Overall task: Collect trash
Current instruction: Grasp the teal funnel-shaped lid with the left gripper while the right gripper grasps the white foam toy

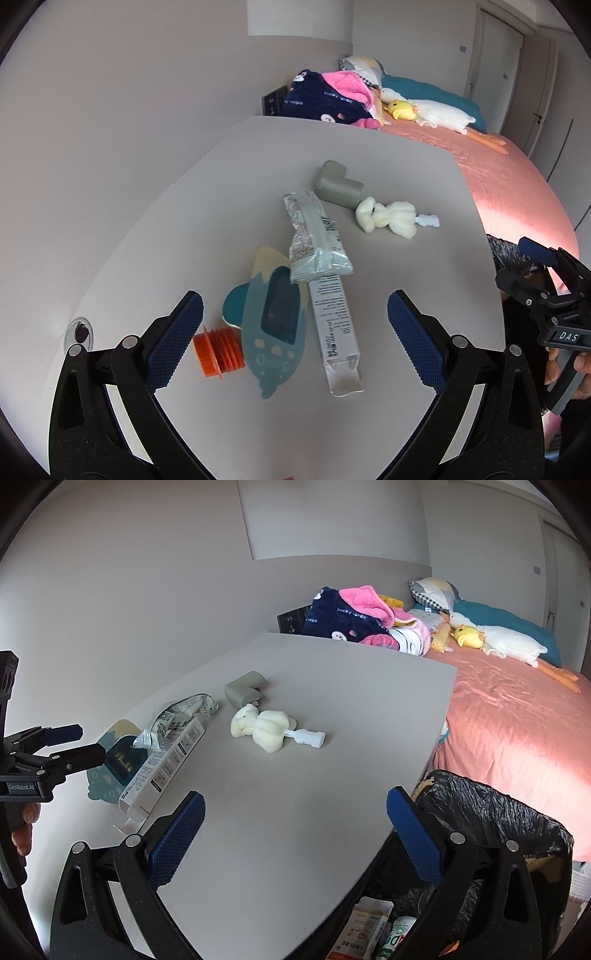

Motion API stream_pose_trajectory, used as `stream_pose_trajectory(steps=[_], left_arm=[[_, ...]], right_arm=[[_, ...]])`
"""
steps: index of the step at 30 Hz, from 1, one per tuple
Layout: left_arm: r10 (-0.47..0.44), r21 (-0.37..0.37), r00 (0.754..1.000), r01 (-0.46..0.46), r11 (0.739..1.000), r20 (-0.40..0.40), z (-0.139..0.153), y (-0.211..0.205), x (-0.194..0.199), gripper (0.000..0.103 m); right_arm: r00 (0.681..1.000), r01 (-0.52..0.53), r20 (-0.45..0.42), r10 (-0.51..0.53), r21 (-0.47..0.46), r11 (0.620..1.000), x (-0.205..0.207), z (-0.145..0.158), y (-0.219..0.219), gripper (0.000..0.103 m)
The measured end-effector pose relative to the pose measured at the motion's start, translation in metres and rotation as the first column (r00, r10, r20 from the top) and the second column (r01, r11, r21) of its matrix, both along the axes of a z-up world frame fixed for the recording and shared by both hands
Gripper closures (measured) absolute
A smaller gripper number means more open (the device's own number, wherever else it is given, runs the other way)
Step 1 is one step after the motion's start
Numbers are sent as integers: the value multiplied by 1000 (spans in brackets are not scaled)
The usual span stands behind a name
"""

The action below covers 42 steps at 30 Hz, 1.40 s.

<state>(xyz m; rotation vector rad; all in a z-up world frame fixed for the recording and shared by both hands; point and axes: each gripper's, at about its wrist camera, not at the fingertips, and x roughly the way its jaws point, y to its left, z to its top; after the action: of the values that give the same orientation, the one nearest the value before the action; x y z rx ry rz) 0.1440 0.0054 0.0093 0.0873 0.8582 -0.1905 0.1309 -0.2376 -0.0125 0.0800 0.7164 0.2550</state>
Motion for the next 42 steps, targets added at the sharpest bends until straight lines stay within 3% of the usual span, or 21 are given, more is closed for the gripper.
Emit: stream_pose_trajectory(steps=[2,9,19,27,30,34,42], left_arm=[[22,-11,1000,-22,1000,-10,-3,9,4,7],[28,18,999,-27,999,-46,-19,21,16,25],[40,29,992,-36,999,-119,-41,32,39,26],[-6,36,987,12,999,-161,-59,21,54,27],[-10,-1,985,10,1000,-172,-62,25,56,40],[6,-36,982,-13,999,-191,-63,29,58,40],[0,-29,982,-5,1000,-189,-64,25,59,40]], right_arm=[[1000,-11,-3,11,-12,1000,6,0,5,5],[998,-54,-26,52,-62,997,31,-5,19,5],[992,-114,-64,109,-96,989,68,-16,41,5],[986,-149,-99,136,-128,981,101,-26,59,5],[983,-161,-115,145,-141,977,111,-31,63,5],[980,-174,-125,156,-147,974,122,-35,67,5],[967,-210,-179,179,-173,962,138,-45,78,28]])
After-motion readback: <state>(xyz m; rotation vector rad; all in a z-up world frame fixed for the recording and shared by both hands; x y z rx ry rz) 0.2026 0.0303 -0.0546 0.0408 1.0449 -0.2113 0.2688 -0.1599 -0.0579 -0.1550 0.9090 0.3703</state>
